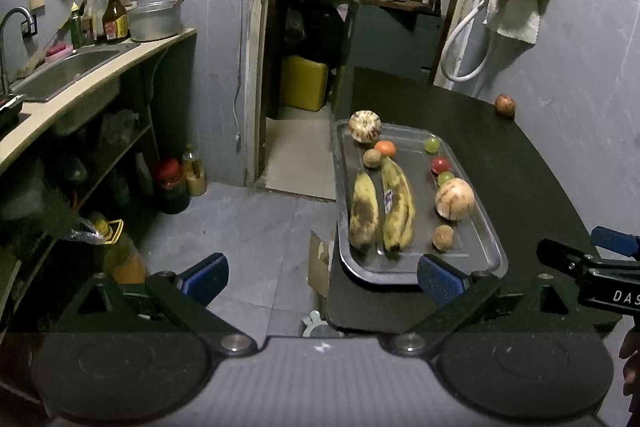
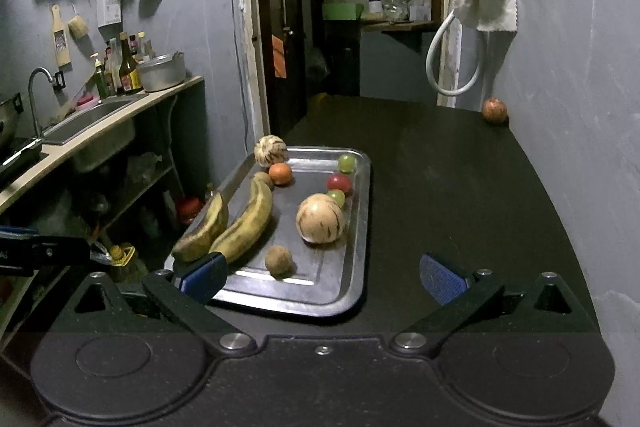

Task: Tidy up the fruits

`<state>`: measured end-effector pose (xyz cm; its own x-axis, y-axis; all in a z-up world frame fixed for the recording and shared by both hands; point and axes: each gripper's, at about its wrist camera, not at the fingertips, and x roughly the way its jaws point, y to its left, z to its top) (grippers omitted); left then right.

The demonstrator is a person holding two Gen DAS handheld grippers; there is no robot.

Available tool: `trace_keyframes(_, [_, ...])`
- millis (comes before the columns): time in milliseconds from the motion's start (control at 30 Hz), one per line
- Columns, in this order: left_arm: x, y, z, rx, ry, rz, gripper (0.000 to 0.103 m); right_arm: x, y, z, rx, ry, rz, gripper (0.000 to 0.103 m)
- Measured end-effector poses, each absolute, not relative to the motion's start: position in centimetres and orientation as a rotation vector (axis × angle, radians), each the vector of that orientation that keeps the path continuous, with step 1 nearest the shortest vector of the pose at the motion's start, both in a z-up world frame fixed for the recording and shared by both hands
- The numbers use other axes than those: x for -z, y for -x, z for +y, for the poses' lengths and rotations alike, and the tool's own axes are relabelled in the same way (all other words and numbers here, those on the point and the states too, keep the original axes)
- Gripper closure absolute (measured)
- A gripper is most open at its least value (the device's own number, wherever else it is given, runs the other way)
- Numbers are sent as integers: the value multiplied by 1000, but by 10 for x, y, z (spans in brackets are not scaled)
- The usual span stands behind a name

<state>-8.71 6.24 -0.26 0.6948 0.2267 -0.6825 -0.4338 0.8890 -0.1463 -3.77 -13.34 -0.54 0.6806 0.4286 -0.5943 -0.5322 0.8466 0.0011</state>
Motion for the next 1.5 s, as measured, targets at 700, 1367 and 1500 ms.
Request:
trace_keyframes(700, [1, 96, 44, -390, 299, 708, 1, 2, 42, -155, -532, 171, 622, 1])
trace_keyframes(1367, [1, 94, 42, -390, 297, 711, 1, 8, 35, -157, -525, 173, 641, 1])
trace_keyframes(1500, [1, 94, 42, -389, 297, 711, 1, 8, 35, -157, -525, 173, 641, 1])
